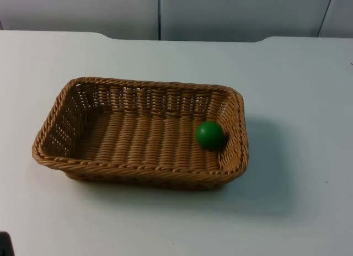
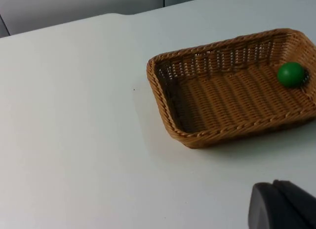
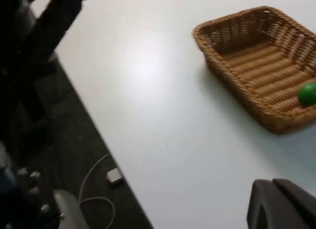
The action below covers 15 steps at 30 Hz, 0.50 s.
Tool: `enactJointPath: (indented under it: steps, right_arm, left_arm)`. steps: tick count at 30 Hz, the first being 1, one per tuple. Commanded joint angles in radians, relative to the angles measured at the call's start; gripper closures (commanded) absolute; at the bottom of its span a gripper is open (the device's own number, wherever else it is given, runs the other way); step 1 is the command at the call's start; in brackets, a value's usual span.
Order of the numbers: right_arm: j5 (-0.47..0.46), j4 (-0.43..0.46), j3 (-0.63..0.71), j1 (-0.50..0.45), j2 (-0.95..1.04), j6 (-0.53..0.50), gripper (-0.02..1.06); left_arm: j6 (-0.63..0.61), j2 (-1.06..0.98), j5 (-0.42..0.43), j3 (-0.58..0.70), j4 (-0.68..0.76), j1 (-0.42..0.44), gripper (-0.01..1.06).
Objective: Pick up the basket with the left hand and place the ball into the basket with the right hand.
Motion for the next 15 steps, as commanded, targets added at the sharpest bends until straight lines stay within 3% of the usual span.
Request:
enactJointPath:
  steps: [1, 2, 5, 6, 7, 11, 15]
  right_arm:
    - [-0.010, 0.007, 0.006, -0.166, -0.004, 0.000, 1.05]
    - [-0.010, 0.007, 0.006, -0.166, -0.004, 0.000, 1.05]
    - [-0.010, 0.007, 0.006, -0.399, -0.004, 0.000, 1.05]
    - [-0.010, 0.007, 0.006, -0.520, -0.004, 0.000, 1.05]
    - [-0.010, 0.007, 0.006, -0.520, -0.004, 0.000, 1.05]
    - [-0.010, 0.007, 0.006, -0.760, -0.004, 0.000, 1.05]
    - [-0.010, 0.007, 0.006, -0.868, -0.004, 0.000, 1.05]
  left_arm:
    - [0.005, -0.004, 0.000, 0.004, -0.004, 0.002, 1.05]
    - [0.005, -0.004, 0.000, 0.004, -0.004, 0.002, 1.05]
    - [0.005, -0.004, 0.000, 0.004, -0.004, 0.002, 1.05]
    - [0.005, -0.004, -0.007, 0.004, 0.000, 0.002, 1.05]
    - [0.005, -0.004, -0.007, 0.004, 0.000, 0.002, 1.05]
    - [0.005, -0.004, -0.022, 0.004, 0.015, 0.002, 1.05]
    - [0.005, -0.004, -0.022, 0.006, 0.017, 0.002, 1.05]
